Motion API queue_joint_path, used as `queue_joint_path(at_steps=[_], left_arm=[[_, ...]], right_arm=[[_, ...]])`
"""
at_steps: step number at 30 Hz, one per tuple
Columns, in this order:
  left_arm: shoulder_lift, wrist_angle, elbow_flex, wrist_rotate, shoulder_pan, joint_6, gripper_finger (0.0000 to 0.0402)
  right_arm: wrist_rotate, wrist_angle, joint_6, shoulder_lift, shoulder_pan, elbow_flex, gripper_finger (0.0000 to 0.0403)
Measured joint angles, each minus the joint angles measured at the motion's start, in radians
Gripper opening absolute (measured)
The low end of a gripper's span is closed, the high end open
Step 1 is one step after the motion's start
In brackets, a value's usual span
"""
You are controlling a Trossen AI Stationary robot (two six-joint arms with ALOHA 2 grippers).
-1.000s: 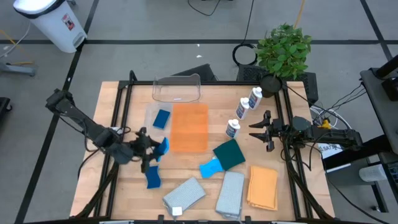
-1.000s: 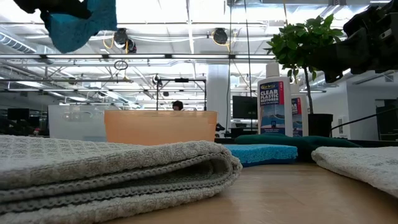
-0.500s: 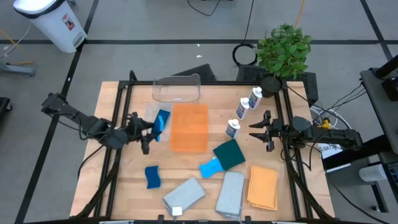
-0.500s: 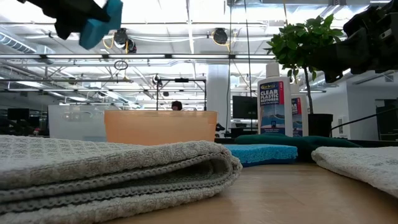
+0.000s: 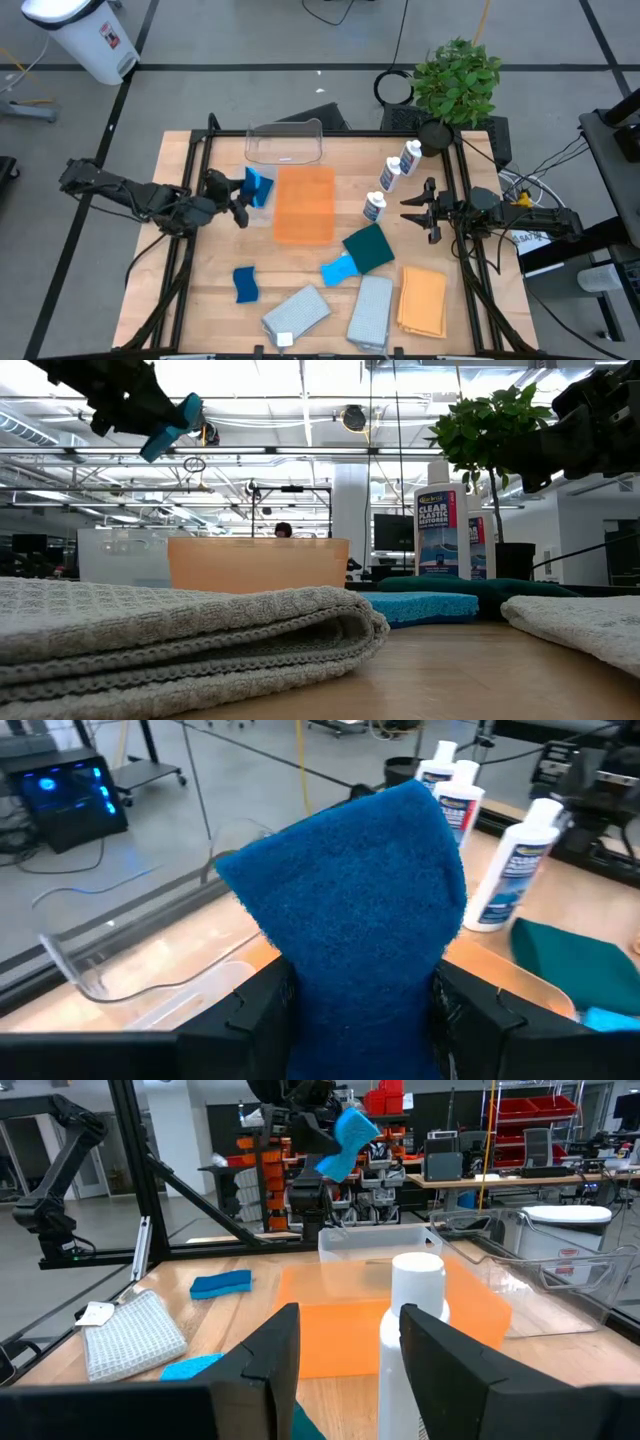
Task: Pick & Place Kitchen Items
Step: Put the sponge into the white bin
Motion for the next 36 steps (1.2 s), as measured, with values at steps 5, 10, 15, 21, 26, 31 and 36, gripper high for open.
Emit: queue_joint_path(at_steps=[5, 10, 15, 21, 26, 31, 36], left_arm=[[0.001, -0.002, 0.0, 0.0, 0.039, 0.002, 0.0188], [0.026, -0.002, 0.0, 0.0, 0.068, 0.001, 0.0188], [0.071, -0.001, 0.0, 0.0, 0.094, -0.002, 0.0188], [0.127, -0.004, 0.0, 0.003, 0.126, -0.05, 0.0188], [0.171, -0.041, 0.0, 0.04, 0.162, -0.122, 0.0188], [0.186, -0.097, 0.0, 0.184, 0.245, -0.176, 0.0188], [0.186, -0.145, 0.0, 0.279, 0.323, -0.193, 0.0189]], right_arm=[[0.0, 0.0, 0.0, 0.0, 0.0, 0.0, 0.0146], [0.0, 0.0, 0.0, 0.0, 0.0, 0.0, 0.0146], [0.0, 0.0, 0.0, 0.0, 0.0, 0.0, 0.0146], [0.0, 0.0, 0.0, 0.0, 0.0, 0.0, 0.0146], [0.0, 0.0, 0.0, 0.0, 0.0, 0.0, 0.0146], [0.0, 0.0, 0.0, 0.0, 0.0, 0.0, 0.0146], [0.0, 0.0, 0.0, 0.0, 0.0, 0.0, 0.0146]])
